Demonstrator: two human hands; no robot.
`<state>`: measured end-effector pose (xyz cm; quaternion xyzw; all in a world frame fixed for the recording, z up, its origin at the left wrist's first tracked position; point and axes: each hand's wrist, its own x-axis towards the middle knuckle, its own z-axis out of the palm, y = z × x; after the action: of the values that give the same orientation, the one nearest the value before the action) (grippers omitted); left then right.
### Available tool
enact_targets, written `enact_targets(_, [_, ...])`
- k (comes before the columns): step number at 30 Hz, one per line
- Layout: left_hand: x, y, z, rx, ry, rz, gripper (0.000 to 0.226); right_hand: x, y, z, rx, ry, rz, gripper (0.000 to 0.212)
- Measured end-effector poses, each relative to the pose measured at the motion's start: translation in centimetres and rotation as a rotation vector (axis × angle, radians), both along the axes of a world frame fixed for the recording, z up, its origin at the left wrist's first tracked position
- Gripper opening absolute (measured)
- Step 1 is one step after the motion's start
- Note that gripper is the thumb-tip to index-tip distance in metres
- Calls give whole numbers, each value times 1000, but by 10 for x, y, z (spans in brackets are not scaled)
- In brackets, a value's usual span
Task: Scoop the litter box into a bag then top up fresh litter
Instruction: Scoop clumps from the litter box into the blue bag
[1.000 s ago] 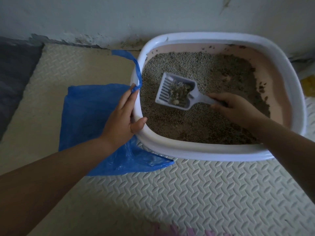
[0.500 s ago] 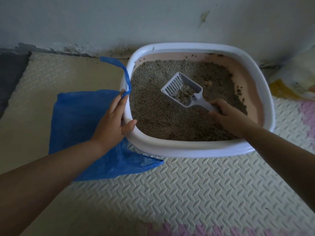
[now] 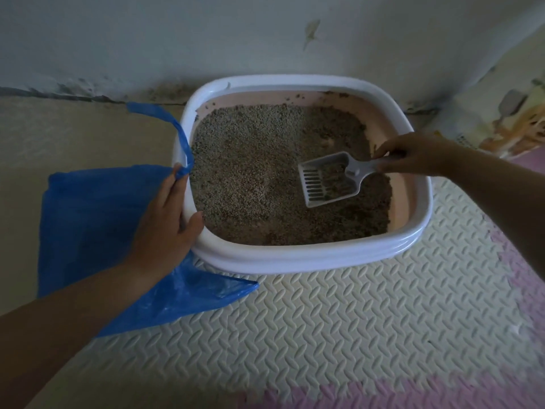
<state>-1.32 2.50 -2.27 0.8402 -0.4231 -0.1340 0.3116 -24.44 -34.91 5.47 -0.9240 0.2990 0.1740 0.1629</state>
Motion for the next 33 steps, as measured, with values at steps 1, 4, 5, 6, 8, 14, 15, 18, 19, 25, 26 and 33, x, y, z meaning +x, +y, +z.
enact_targets(1, [-1, -1, 1, 32, -45, 7, 72, 2, -4, 3, -3, 16, 28, 23])
enact_targets(4, [-1, -9, 11, 122, -320, -18, 65, 8, -20, 9, -30, 76, 90, 27])
enact_targets(5, [-1, -13, 16, 157, -406, -47, 61, 9, -25, 10, -38, 92, 107, 33])
enact_targets(6, [-2, -18, 20, 187, -475, -83, 56, 9, -29, 11, -44, 108, 125, 40])
enact_targets(8, [-2, -27, 27, 198, -563, -172, 45, 9, -36, 8, -56, 130, 167, 49])
enact_targets(14, [-25, -56, 26, 93, -429, -606, 31, 6, -52, 0, -51, 99, 253, 38])
enact_targets(15, [-29, -58, 22, 91, -330, -638, 32, 6, -55, 1, -50, 95, 265, 36])
enact_targets(18, [-35, -57, 14, 87, -140, -590, 36, 4, -67, 7, -106, 81, 309, 32])
enact_targets(19, [-35, -58, 13, 98, -119, -563, 38, 4, -71, 9, -125, 75, 322, 32])
enact_targets(25, [-39, -56, 8, 157, -175, -538, 39, 12, -85, 18, -188, 72, 441, 29])
enact_targets(26, [-39, -56, 8, 159, -170, -531, 39, 15, -86, 21, -187, 76, 452, 29])
enact_targets(33, [-37, -55, 9, 172, -177, -521, 40, 36, -99, 29, -214, 149, 528, 31])
